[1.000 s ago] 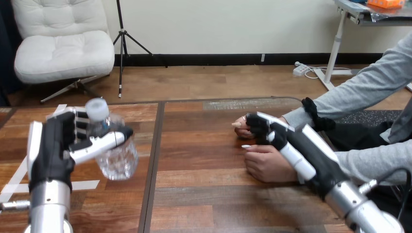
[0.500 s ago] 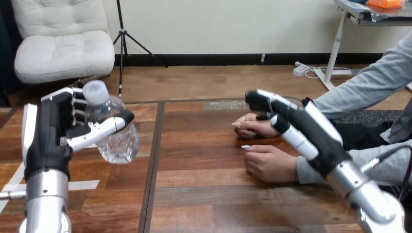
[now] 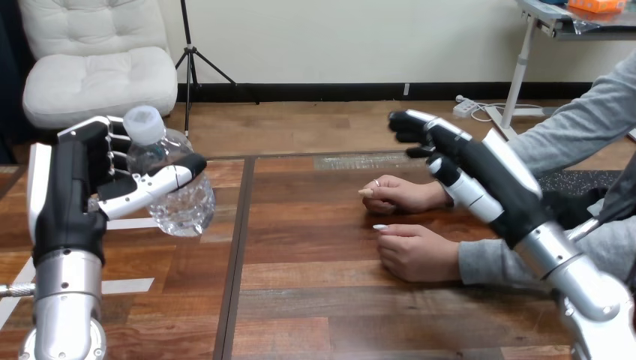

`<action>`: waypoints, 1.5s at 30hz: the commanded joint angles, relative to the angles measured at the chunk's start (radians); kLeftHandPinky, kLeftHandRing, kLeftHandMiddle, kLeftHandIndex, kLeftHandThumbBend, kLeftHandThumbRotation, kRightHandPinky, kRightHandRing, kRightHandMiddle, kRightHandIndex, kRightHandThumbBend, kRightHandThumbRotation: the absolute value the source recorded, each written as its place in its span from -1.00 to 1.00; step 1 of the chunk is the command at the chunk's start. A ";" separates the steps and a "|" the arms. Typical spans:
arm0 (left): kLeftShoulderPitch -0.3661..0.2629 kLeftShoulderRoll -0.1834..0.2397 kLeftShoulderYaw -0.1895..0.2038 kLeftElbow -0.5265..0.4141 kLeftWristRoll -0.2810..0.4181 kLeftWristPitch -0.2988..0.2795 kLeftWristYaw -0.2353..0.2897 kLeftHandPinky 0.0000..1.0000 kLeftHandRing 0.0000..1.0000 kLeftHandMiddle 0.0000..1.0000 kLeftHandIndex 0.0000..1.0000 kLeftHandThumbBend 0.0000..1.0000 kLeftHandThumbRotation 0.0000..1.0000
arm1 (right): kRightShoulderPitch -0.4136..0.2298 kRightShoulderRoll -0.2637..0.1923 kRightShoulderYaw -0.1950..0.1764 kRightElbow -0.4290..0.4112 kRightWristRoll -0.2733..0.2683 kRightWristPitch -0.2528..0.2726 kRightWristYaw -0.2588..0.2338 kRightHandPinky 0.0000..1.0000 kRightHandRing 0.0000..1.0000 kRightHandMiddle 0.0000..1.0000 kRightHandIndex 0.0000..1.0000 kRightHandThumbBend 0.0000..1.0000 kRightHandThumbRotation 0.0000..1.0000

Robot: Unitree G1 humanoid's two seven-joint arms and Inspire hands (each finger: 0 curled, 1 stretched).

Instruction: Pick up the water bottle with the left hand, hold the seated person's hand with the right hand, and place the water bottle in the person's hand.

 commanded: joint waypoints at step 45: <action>-0.055 -0.011 0.026 -0.078 -0.006 -0.054 -0.021 -0.43 -0.32 -0.22 -0.20 0.45 -1.00 | -0.325 -0.180 0.186 0.463 -0.446 -0.051 -0.343 0.52 0.67 0.74 0.76 1.00 1.00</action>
